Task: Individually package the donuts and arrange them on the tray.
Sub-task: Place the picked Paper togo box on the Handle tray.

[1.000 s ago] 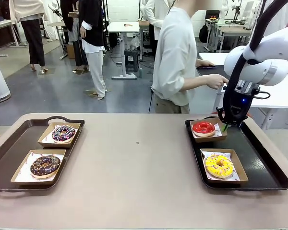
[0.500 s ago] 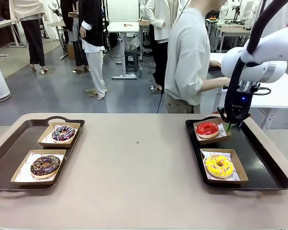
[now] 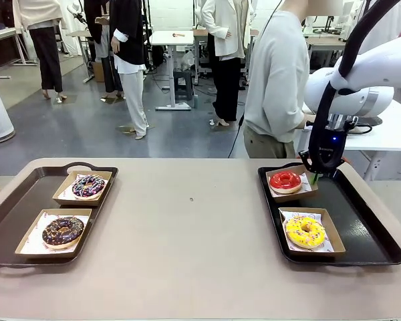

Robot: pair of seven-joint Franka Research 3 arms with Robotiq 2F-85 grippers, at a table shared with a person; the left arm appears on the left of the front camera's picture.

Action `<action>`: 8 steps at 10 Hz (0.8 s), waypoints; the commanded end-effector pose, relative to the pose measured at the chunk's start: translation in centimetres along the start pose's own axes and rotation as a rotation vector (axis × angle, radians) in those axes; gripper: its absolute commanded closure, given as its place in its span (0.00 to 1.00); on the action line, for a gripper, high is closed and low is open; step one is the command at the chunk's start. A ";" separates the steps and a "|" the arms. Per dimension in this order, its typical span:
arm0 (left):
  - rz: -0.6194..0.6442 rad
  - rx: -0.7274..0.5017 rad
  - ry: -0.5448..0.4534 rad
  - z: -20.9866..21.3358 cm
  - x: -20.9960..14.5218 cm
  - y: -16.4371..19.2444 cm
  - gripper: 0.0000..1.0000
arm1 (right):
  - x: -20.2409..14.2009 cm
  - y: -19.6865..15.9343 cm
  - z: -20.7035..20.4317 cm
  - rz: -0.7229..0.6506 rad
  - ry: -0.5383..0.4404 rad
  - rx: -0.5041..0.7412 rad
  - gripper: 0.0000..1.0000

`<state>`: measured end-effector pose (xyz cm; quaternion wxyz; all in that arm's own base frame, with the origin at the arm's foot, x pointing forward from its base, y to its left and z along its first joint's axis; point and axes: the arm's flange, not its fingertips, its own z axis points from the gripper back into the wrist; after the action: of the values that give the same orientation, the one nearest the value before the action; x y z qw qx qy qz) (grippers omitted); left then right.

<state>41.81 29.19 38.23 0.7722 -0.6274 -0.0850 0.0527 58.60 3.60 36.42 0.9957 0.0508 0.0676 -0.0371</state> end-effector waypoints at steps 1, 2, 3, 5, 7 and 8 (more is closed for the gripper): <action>-0.002 -0.002 -0.004 0.0 -0.1 -0.2 0.00 | 0.7 0.6 0.4 -0.019 0.010 -0.021 0.99; -0.002 -0.002 -0.004 0.0 -0.1 -0.2 0.00 | 0.8 0.6 0.4 -0.018 0.011 -0.020 0.99; -0.002 -0.002 -0.004 0.0 -0.1 -0.2 0.00 | 0.9 0.7 0.3 -0.012 0.014 -0.013 0.99; -0.002 -0.002 -0.004 0.0 -0.1 -0.2 0.00 | 0.9 0.7 0.2 -0.010 0.021 0.006 0.40; -0.002 -0.002 -0.004 0.0 -0.1 -0.2 0.00 | 0.9 0.7 0.2 -0.008 0.022 0.014 0.00; -0.002 -0.002 -0.004 0.0 -0.1 -0.2 0.00 | 0.8 0.8 0.3 -0.008 0.020 0.018 0.00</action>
<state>41.81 29.19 38.24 0.7722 -0.6274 -0.0850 0.0526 58.89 3.87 36.41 0.9952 0.0529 0.0735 -0.0359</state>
